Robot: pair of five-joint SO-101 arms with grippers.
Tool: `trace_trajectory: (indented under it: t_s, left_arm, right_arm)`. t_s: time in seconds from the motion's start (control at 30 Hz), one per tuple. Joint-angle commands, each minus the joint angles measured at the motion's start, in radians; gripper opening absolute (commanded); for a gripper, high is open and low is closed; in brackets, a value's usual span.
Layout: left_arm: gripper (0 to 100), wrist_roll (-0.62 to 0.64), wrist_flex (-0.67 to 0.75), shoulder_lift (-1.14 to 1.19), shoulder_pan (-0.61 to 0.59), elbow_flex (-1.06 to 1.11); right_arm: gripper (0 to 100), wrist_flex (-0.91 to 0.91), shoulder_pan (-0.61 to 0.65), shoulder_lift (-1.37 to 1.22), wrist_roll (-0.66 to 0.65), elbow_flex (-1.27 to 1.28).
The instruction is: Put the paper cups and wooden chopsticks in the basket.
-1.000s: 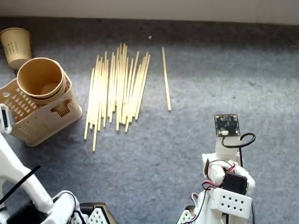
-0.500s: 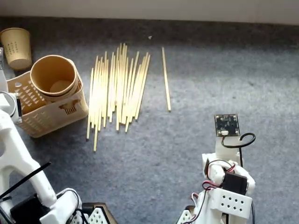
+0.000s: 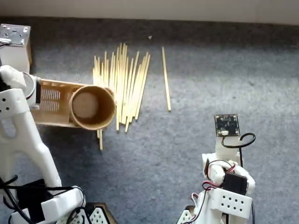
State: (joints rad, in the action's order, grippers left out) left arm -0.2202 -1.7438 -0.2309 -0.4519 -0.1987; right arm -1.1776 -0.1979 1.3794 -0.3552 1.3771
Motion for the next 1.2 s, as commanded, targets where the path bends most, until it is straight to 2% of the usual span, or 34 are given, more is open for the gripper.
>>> trace_trajectory:
  t_s: [0.0,0.23,0.33,0.53,0.83,0.93,1.07,1.17]
  left_arm:
    - [0,0.032,-0.021,-0.007,0.035,-0.067]
    - [0,0.066,-0.023,-0.015,0.036,-0.053]
    - [0,0.091,-0.023,-0.015,0.071,-0.059]
    - [0,0.193,-0.023,-0.016,0.082,-0.151]
    - [0,0.292,-0.026,-0.018,-0.077,-0.031]
    - [0,0.318,-0.026,-0.018,-0.097,0.013]
    - [0,0.325,-0.028,-0.038,-0.082,0.047]
    - [0,0.321,-0.028,-0.137,0.016,0.041]
  right_arm:
    - [5.0,0.019,0.004,0.004,0.011,-0.004]
    - [5.0,0.019,0.004,0.004,0.011,-0.004]
    - [5.0,0.019,0.004,0.004,0.011,-0.002]
    - [5.0,0.042,0.004,0.005,0.011,0.031]
    - [5.0,0.042,0.012,0.008,0.011,0.031]
    - [5.0,0.042,0.012,0.008,0.011,0.031]
    - [5.0,0.042,0.012,0.008,0.011,0.031]
    - [5.0,0.042,0.012,0.007,0.011,0.031]
